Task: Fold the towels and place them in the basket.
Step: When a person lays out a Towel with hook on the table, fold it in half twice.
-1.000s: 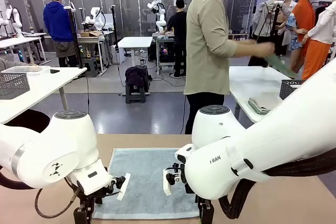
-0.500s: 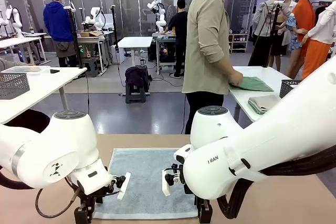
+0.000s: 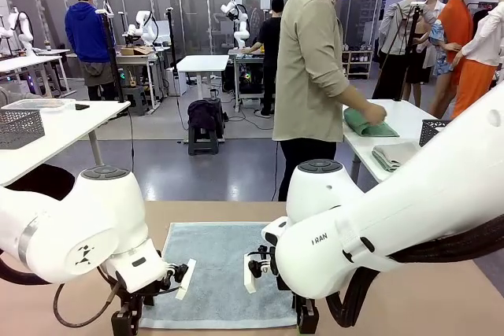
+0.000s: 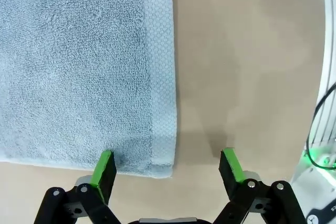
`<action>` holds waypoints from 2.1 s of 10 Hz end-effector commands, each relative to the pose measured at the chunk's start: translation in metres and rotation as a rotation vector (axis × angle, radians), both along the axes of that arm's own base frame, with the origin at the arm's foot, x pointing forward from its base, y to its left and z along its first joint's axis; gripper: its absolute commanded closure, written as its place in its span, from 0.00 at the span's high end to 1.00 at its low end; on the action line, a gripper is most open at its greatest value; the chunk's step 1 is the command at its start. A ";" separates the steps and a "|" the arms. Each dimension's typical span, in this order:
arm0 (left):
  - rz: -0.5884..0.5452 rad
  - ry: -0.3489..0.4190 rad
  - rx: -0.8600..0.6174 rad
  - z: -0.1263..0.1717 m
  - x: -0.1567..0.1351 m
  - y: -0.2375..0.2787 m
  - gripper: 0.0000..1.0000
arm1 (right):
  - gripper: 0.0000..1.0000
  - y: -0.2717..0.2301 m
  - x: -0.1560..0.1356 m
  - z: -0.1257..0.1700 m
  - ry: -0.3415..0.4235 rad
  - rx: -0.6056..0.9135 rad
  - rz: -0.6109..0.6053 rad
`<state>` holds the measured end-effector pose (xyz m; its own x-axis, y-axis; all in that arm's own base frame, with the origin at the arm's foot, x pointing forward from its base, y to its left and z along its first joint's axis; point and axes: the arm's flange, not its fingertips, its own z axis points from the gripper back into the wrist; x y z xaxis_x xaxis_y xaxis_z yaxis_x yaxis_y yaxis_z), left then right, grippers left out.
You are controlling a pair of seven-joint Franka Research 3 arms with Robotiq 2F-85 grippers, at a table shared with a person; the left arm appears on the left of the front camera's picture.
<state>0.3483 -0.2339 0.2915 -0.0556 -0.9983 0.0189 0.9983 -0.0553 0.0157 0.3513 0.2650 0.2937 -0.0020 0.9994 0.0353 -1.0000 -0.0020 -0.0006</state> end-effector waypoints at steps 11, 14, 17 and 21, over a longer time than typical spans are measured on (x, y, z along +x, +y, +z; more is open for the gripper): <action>-0.024 -0.128 0.010 0.000 -0.001 -0.004 0.43 | 0.30 0.000 0.002 -0.003 -0.071 -0.017 0.020; -0.022 -0.133 0.014 0.002 0.001 -0.005 0.09 | 0.00 0.002 0.002 -0.001 -0.074 -0.014 0.019; -0.028 -0.137 0.004 0.003 0.001 -0.008 0.00 | 0.00 0.002 0.003 0.000 -0.052 -0.014 0.028; -0.032 -0.089 -0.009 0.008 0.001 -0.011 0.00 | 0.00 0.004 0.001 0.005 -0.054 -0.021 0.023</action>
